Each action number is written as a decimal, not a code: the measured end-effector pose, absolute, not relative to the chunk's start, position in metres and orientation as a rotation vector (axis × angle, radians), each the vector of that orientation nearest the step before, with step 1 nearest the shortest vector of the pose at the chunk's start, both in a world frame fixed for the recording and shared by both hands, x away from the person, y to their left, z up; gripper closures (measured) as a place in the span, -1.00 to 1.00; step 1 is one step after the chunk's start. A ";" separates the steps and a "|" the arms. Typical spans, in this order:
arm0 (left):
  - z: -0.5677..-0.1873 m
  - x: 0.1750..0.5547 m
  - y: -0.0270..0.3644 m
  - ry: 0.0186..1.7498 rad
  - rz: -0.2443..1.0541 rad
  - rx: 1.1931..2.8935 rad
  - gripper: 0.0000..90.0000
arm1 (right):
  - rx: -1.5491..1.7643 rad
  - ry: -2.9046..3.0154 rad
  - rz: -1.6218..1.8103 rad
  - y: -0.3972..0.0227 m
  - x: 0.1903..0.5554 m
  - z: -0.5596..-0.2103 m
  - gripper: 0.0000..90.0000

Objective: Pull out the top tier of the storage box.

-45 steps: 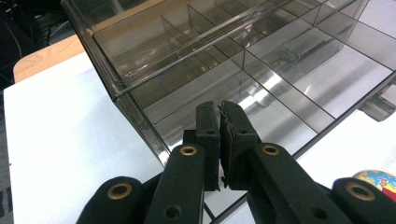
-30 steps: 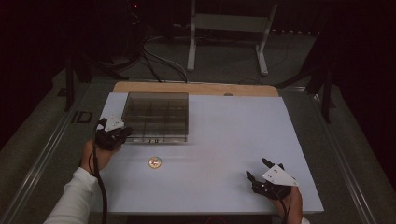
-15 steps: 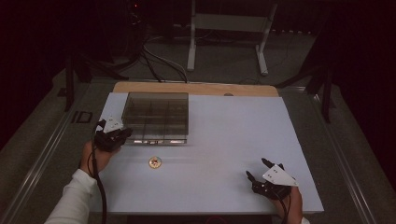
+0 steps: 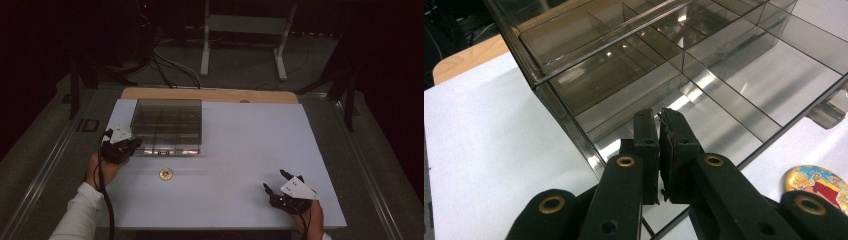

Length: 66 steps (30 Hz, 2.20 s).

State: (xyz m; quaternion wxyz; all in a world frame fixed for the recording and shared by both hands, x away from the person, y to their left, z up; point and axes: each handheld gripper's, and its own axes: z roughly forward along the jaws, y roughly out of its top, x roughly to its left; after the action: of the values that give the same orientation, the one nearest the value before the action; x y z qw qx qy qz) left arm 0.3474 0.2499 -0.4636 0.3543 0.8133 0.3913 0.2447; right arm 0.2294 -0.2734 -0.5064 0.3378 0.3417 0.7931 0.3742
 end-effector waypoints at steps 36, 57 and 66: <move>-0.449 0.281 0.219 0.763 0.788 1.946 0.14 | 0.875 2.064 0.980 -0.275 0.229 -0.506 -0.39; -0.504 0.270 0.193 0.773 0.552 2.146 -0.41 | 0.854 2.074 0.969 -0.274 0.230 -0.505 -0.39; -0.523 0.292 0.182 0.888 0.443 2.211 -0.44 | 0.849 2.086 0.969 -0.272 0.230 -0.507 -0.39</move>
State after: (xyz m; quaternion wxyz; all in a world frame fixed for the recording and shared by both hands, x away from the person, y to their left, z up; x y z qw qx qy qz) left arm 0.2919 0.1817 -0.5234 0.3513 0.8542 0.3429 0.1713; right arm 0.2304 -0.2724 -0.5065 0.3381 0.3260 0.8007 0.3720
